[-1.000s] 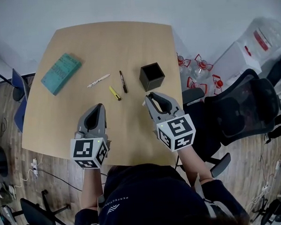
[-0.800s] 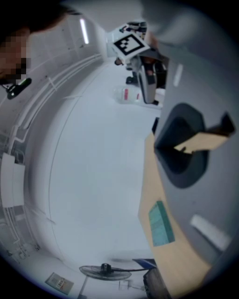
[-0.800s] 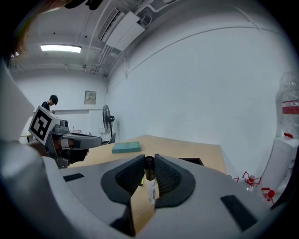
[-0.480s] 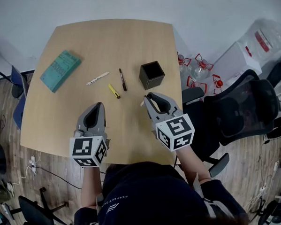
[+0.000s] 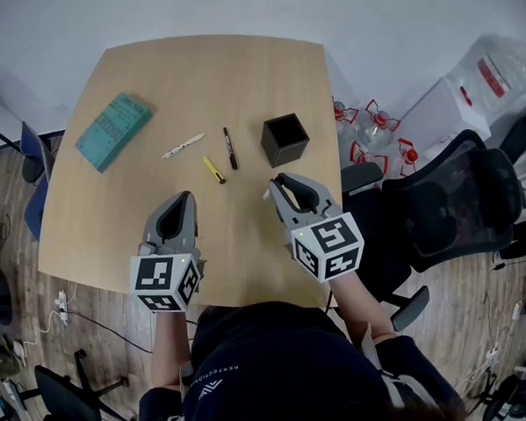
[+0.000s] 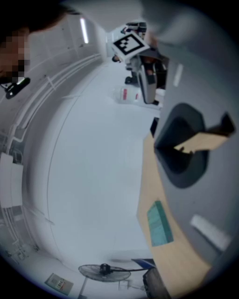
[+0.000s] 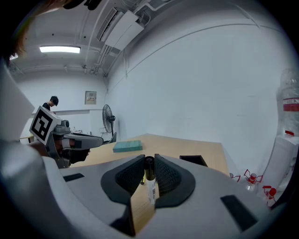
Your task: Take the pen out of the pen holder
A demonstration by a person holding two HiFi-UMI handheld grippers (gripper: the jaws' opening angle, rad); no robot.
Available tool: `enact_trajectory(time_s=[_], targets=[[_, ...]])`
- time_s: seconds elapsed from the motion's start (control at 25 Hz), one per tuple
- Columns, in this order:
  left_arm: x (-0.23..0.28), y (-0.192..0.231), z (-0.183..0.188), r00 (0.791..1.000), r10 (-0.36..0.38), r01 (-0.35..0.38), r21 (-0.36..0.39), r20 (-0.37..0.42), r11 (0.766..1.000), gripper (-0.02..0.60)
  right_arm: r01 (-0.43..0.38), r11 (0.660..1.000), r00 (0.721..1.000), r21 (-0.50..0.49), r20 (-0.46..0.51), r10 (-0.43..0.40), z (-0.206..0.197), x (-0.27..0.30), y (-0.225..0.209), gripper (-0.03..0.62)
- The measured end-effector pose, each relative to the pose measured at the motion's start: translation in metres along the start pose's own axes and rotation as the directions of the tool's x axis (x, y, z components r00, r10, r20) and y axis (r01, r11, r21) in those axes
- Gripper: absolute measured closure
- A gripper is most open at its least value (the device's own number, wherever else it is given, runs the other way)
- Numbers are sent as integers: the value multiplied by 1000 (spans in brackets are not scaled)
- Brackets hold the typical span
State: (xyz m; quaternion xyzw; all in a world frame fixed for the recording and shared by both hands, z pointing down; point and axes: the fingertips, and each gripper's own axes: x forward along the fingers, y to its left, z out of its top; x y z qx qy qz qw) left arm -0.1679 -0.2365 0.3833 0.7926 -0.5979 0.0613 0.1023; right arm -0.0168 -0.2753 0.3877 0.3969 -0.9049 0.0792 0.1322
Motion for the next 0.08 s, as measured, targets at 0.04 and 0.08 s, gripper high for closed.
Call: enact_trajectory(time_s=[0.04, 0.08], targets=[[0, 0, 0, 1000, -1, 1, 1, 0, 1000, 577, 0, 1000, 1000, 1, -1, 0, 0, 1, 0, 539], [1, 0, 0, 1000, -1, 1, 1, -1, 1000, 577, 1, 1000, 1000, 2, -1, -1, 0, 1, -1, 539]])
